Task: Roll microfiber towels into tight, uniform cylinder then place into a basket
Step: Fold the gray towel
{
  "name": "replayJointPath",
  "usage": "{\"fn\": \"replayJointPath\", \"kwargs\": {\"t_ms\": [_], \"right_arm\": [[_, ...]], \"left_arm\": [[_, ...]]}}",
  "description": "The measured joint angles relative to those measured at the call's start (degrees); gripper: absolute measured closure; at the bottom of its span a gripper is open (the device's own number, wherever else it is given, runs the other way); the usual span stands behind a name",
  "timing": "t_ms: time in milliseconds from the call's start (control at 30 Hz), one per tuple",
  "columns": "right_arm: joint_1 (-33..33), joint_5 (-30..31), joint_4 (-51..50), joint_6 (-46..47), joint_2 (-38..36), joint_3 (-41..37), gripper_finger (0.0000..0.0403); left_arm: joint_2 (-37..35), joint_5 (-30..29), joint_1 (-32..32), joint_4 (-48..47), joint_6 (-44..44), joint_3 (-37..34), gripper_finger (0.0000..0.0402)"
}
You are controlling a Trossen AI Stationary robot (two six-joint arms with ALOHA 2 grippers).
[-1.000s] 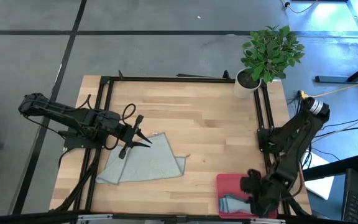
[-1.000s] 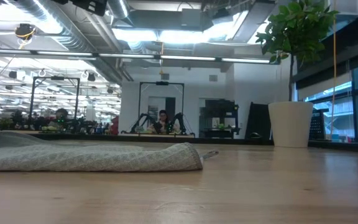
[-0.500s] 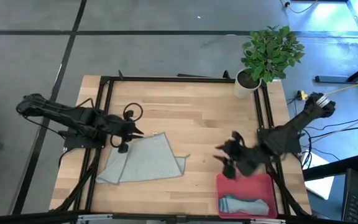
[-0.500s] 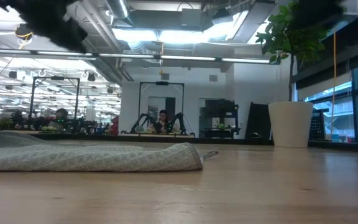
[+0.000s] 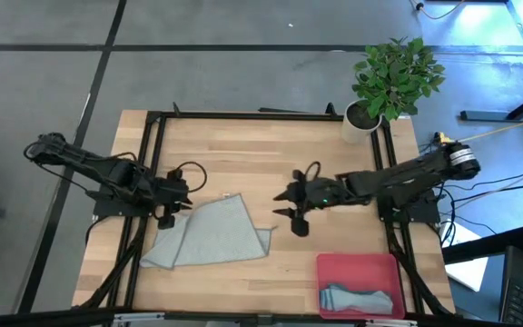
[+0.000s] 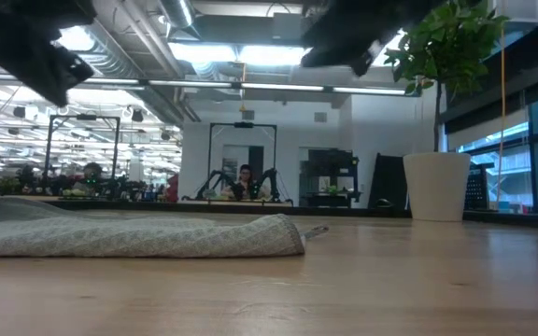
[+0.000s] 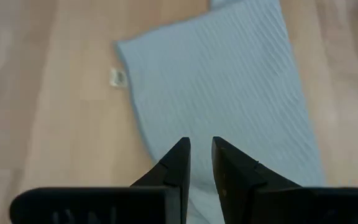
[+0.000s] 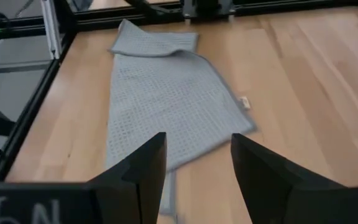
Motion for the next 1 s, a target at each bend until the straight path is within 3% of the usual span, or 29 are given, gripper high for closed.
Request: {"fn": "replayJointPath", "kwargs": {"t_ms": [267,433,633,767,1000], "right_arm": [[-4.41,-8.16,8.98,-6.53,8.81,0.0,0.0223],[-5.52,-8.27,11.81,-11.74,12.59,0.0,0.0223],[-6.33,-8.27,14.22,-11.75,14.17,0.0,0.0223],[-6.31,-8.27,14.36,-11.72,14.17,0.0,0.0223],[-6.31,-8.31,14.53,-11.76,14.17,0.0,0.0223]], "left_arm": [[0.01,1.75,-6.8,-1.39,-8.52,0.0,0.0345],[0.01,1.43,-9.59,0.05,-9.86,0.0,0.0345],[0.09,1.15,-9.97,3.57,-10.12,0.0,0.0345],[0.09,1.11,-9.95,5.71,-15.52,0.0,0.0345],[1.3,8.53,-11.7,6.22,-24.94,-0.87,0.0345]]}}
